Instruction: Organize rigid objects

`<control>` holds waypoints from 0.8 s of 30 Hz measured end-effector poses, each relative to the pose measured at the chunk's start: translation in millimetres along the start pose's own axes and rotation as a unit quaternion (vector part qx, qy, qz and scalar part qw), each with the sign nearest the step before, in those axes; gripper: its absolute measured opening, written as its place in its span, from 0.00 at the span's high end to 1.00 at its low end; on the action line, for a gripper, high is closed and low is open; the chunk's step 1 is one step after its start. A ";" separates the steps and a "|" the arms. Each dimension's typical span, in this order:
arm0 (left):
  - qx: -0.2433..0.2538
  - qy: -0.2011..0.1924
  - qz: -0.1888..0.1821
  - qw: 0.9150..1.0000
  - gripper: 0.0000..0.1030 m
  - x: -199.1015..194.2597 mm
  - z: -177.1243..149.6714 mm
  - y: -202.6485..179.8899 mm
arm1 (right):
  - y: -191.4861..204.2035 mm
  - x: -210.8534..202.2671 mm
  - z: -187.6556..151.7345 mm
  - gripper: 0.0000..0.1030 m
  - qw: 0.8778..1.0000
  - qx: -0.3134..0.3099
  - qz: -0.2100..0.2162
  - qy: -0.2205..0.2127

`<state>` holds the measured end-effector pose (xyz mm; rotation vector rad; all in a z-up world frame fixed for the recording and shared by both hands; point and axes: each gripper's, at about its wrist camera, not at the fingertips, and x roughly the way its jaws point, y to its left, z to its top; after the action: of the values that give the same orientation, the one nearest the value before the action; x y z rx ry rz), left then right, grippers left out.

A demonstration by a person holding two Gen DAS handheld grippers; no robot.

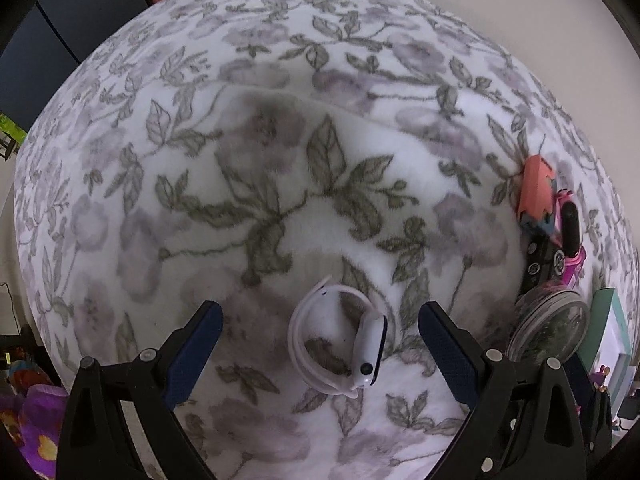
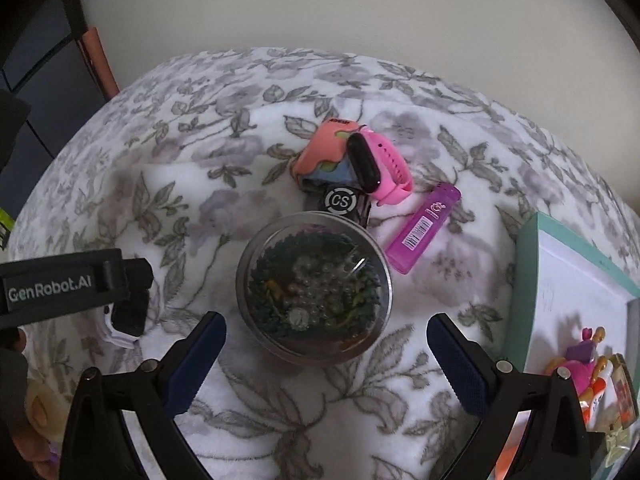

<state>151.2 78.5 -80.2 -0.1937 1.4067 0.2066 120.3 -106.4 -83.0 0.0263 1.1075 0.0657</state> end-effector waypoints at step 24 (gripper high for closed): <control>0.014 0.011 -0.024 1.000 0.52 9.5 -8.7 -11.4 | -5.2 1.9 -1.8 0.31 0.999 0.014 0.030 -0.005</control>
<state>147.3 65.6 -90.8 -0.2060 1.4239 0.1462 119.7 -111.5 -85.8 0.0849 1.0970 0.1039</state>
